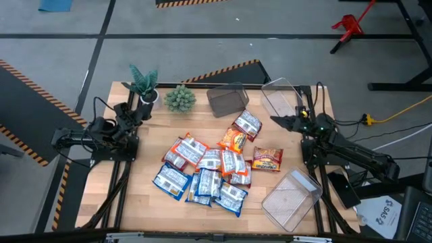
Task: Sort Maruchan noodles
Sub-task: Put the orange noodle pack into the black bin
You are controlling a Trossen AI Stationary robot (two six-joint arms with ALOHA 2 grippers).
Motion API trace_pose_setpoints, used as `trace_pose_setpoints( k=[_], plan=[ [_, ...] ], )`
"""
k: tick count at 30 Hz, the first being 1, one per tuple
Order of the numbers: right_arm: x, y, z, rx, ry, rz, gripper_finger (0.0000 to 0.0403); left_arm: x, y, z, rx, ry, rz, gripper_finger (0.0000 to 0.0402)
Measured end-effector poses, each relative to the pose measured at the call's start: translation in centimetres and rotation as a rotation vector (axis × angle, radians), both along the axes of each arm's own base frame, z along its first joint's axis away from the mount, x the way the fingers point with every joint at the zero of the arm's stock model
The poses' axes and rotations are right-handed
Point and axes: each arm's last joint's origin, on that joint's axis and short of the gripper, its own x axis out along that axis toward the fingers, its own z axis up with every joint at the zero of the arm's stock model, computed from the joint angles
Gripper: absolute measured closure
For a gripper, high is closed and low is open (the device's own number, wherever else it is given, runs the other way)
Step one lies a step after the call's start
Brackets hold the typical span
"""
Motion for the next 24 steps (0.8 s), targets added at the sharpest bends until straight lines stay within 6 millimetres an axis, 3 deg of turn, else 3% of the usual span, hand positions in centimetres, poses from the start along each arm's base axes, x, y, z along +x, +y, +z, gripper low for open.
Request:
trace_pose_setpoints(
  k=[7,12,15,19,24],
  plan=[
    [-0.3,0.3,2.3,-0.072,-0.146,0.034,0.0133,0.0,-0.1,0.0,-0.003,-0.019,-0.052,0.0195],
    [-0.8,0.6,6.1,-0.231,-0.205,0.002,0.0133,-0.1,-0.2,1.2,-0.01,-0.035,-0.108,0.0195],
    [-1.0,0.7,8.7,-0.331,-0.205,-0.027,0.0133,0.3,-0.2,2.3,-0.021,0.063,-0.11,0.0195],
    [-0.6,0.5,11.4,-0.404,-0.012,-0.016,0.0133,1.5,-0.3,4.4,-0.02,0.251,-0.129,0.0195],
    [1.4,-0.5,13.6,-0.439,0.276,0.097,0.0133,3.9,-0.4,6.9,0.012,0.477,-0.163,0.0195]
  ],
)
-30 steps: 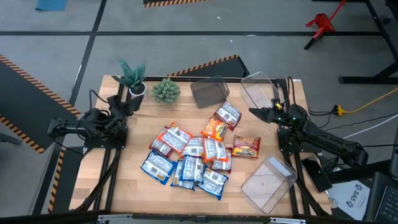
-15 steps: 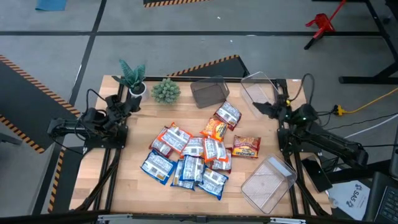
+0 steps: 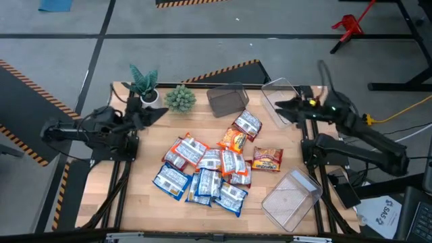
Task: Sort Maruchan noodles
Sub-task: Put the orange noodle pack into the black bin
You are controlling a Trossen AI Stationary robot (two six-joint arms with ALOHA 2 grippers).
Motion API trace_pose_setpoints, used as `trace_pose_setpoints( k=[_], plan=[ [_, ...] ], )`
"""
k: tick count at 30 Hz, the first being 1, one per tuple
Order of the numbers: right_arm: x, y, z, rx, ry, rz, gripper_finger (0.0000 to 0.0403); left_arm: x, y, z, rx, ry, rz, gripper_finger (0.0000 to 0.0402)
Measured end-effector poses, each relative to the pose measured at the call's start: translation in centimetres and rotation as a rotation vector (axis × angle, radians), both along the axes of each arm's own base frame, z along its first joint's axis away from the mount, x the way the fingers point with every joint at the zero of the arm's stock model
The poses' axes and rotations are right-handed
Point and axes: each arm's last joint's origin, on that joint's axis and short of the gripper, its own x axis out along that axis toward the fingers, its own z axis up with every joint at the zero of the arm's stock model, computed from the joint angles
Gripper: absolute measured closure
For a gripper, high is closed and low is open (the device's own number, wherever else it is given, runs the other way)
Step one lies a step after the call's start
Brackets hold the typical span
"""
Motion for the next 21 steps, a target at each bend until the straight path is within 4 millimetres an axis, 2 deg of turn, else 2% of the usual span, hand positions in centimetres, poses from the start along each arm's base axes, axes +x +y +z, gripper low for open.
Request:
trace_pose_setpoints(
  k=[3,9,12,15,21],
  plan=[
    [2.2,-0.5,0.9,-0.024,0.129,0.082,0.0133,1.7,-0.1,1.1,0.094,0.179,-0.013,0.0195],
    [7.5,0.2,0.1,-0.101,0.407,0.261,0.0133,4.7,0.2,2.1,0.242,0.477,0.002,0.0195],
    [10.0,1.1,-1.4,-0.14,0.537,0.302,0.0133,5.7,0.8,2.4,0.234,0.588,0.012,0.0195],
    [12.4,2.1,-2.8,-0.175,0.584,0.313,0.0133,6.3,1.4,2.2,0.215,0.668,-0.037,0.0195],
    [15.7,4.0,-6.3,-0.25,0.731,0.276,0.0133,7.3,2.8,0.4,0.252,0.82,-0.147,0.0195]
  ],
)
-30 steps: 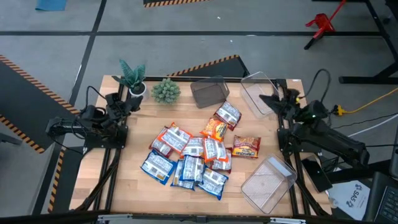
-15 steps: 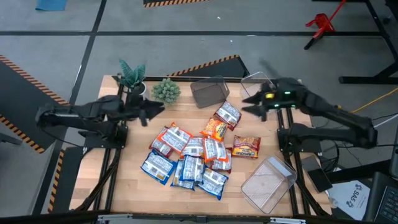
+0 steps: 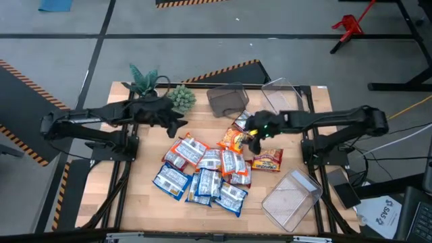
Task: Sort Maruchan noodles
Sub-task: Put the orange noodle pack into the black bin
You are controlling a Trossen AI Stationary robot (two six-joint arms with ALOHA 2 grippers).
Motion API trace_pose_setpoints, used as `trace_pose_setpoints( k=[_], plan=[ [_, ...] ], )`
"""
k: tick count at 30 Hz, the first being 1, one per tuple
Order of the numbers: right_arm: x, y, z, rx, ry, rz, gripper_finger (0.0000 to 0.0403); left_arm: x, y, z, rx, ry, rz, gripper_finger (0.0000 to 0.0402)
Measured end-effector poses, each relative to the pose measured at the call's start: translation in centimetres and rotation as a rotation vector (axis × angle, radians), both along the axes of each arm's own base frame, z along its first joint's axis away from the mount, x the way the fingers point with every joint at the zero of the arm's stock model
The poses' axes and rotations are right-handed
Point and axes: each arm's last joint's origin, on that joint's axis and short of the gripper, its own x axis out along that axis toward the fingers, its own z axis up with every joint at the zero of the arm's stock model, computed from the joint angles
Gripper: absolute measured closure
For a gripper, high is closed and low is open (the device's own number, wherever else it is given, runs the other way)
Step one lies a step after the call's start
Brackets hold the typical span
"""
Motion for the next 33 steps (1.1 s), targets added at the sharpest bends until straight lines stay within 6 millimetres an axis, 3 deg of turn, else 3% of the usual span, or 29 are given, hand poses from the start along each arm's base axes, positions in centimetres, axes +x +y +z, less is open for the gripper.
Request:
trace_pose_setpoints(
  k=[3,8,15,24,28,33],
  plan=[
    [1.2,0.9,-1.3,-0.02,0.024,0.022,0.0133,0.8,1.0,-1.1,-0.009,0.065,-0.071,0.0195],
    [3.3,1.7,-1.9,-0.032,-0.086,0.072,0.0133,2.0,2.2,-2.2,-0.164,0.059,-0.221,0.0195],
    [6.2,1.4,-1.6,-0.058,-0.166,0.039,0.0133,1.2,3.4,-2.4,-0.289,0.047,-0.293,0.0195],
    [12.8,1.1,-2.9,-0.035,-0.192,0.048,0.0133,-0.2,4.1,-3.0,-0.378,0.051,-0.288,0.0195],
    [15.1,0.2,-3.7,0.029,-0.174,0.003,0.0133,-1.0,3.7,-3.9,-0.416,0.061,-0.264,0.0195],
    [16.5,-2.7,-5.4,0.221,-0.101,-0.018,0.0133,-2.1,3.0,-5.1,-0.47,0.039,-0.234,0.0195]
  ],
)
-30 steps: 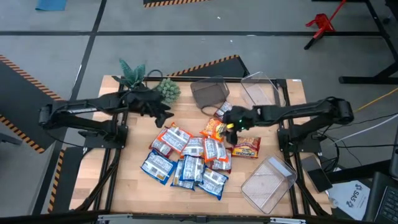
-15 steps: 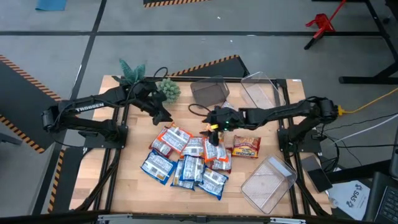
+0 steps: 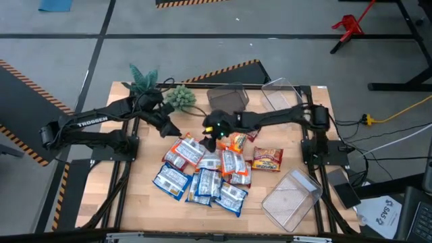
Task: Sort Maruchan noodles
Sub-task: Put the orange noodle pack into the black bin
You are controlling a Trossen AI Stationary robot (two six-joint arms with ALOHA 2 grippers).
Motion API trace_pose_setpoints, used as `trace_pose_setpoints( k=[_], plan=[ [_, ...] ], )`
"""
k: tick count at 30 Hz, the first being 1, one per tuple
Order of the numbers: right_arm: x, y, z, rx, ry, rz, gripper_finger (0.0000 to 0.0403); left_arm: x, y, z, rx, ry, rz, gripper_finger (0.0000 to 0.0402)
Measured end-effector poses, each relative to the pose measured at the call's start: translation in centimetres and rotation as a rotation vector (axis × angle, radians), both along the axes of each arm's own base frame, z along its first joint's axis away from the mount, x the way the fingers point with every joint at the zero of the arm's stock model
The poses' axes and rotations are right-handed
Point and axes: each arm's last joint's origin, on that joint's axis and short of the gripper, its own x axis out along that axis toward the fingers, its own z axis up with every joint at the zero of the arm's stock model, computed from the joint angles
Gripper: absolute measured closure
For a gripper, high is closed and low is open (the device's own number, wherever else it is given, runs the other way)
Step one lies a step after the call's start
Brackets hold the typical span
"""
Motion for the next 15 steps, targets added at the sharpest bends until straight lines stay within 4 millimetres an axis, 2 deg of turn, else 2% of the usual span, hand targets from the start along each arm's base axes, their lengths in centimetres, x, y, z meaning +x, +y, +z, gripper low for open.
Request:
trace_pose_setpoints(
  k=[6,15],
  plan=[
    [0.5,-2.7,-1.9,0.145,0.028,0.021,0.0128,-0.7,-0.8,-1.0,-0.049,-0.063,0.046,0.0195],
    [0.9,-2.3,-4.2,0.143,0.059,0.057,0.0127,-1.5,-2.5,-3.4,-0.104,-0.019,0.059,0.0195]
  ],
)
